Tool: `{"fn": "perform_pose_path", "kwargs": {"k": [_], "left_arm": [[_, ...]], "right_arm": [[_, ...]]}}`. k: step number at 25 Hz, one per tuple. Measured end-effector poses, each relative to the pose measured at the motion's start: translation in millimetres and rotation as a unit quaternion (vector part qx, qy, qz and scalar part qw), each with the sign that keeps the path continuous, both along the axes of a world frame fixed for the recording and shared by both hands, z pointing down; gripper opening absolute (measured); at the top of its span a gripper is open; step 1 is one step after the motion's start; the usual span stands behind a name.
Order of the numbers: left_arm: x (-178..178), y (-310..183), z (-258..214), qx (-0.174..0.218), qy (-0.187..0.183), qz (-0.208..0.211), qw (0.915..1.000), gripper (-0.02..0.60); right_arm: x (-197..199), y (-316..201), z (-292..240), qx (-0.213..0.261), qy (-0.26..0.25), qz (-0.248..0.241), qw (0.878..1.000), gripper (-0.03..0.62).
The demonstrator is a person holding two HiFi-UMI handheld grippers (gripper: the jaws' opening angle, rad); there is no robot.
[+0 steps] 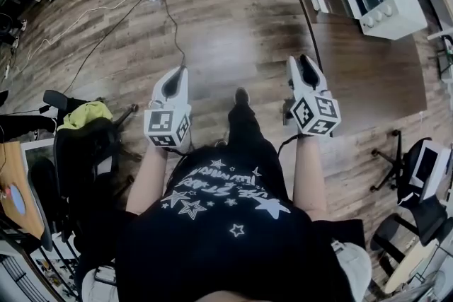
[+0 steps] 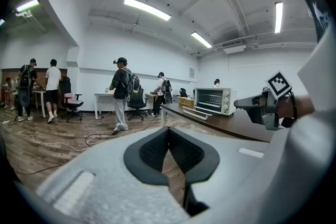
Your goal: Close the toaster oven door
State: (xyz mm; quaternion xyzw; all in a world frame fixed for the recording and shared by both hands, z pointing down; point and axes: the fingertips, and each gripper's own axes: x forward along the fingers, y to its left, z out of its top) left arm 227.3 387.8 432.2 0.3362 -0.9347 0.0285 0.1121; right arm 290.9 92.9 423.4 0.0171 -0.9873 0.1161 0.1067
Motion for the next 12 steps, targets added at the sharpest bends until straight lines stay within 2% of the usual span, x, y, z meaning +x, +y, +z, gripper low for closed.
{"fn": "perform_pose_path", "kwargs": {"k": [6, 12], "left_arm": [[-70.6, -39.4, -6.4, 0.014, 0.003, 0.008, 0.9999, 0.009], [-146.8, -93.2, -11.3, 0.0, 0.01, 0.014, 0.9999, 0.009]], "right_arm": [[-71.2, -53.4, -5.3, -0.015, -0.003, 0.022, 1.0, 0.158], [-131.7, -115.9, -3.0, -0.024, 0.007, 0.043, 0.999, 0.158]]}}
